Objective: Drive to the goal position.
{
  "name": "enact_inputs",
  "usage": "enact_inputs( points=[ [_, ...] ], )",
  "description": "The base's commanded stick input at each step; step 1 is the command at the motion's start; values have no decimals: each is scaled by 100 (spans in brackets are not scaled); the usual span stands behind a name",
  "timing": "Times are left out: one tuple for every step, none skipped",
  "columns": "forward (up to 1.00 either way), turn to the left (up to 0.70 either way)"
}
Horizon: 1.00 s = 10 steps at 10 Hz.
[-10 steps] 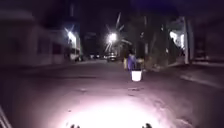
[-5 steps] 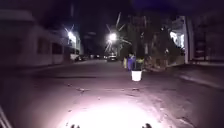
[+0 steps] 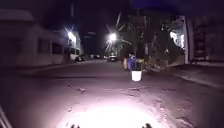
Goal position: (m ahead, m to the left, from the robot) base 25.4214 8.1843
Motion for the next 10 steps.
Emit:
enact_inputs(
  points=[
    [85,0],
    [85,0],
    [47,0],
    [4,0],
    [0,0],
    [37,0],
    [84,0],
    [85,0],
    [85,0],
    [85,0]
  ],
)
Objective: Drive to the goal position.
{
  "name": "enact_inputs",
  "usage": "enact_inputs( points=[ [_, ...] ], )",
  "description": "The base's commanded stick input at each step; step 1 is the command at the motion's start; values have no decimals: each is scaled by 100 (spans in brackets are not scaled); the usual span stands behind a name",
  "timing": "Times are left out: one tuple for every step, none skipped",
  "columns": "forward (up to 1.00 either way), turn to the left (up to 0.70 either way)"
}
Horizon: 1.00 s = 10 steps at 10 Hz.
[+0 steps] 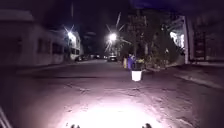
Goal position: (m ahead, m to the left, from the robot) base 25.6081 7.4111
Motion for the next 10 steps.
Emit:
enact_inputs(
  points=[
    [85,0],
    [85,0],
    [85,0],
    [85,0],
    [85,0],
    [85,0],
    [85,7],
    [85,26],
    [85,16],
    [85,1]
  ],
)
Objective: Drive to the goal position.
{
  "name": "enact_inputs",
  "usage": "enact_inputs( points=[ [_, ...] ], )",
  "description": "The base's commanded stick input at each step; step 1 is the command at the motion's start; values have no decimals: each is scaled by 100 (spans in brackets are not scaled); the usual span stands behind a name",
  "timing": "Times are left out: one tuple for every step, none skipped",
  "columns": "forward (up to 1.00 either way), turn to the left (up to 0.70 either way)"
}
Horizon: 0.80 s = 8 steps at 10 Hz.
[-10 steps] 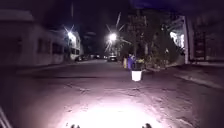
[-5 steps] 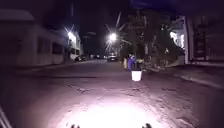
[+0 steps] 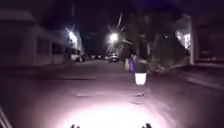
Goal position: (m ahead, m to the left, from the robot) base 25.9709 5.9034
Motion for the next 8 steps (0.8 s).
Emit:
enact_inputs(
  points=[
    [85,0],
    [85,0],
    [85,0],
    [85,0],
    [85,0],
    [85,0],
    [85,0],
    [85,0]
  ],
)
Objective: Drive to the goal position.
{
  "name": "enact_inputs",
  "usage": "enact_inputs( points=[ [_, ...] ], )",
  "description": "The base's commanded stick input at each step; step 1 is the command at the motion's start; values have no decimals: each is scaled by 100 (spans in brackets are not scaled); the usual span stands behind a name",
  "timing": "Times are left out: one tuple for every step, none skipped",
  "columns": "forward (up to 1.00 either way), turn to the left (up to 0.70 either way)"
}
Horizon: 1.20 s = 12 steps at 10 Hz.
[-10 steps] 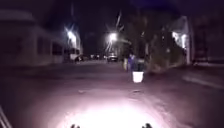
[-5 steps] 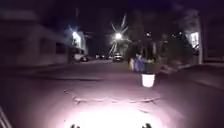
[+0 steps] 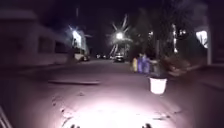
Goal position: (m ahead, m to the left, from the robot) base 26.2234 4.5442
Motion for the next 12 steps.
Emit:
enact_inputs(
  points=[
    [85,0],
    [85,0],
    [85,0],
    [85,0],
    [85,0],
    [85,0],
    [85,0],
    [85,0],
    [85,0],
    [85,0],
    [85,0],
    [85,0]
  ],
)
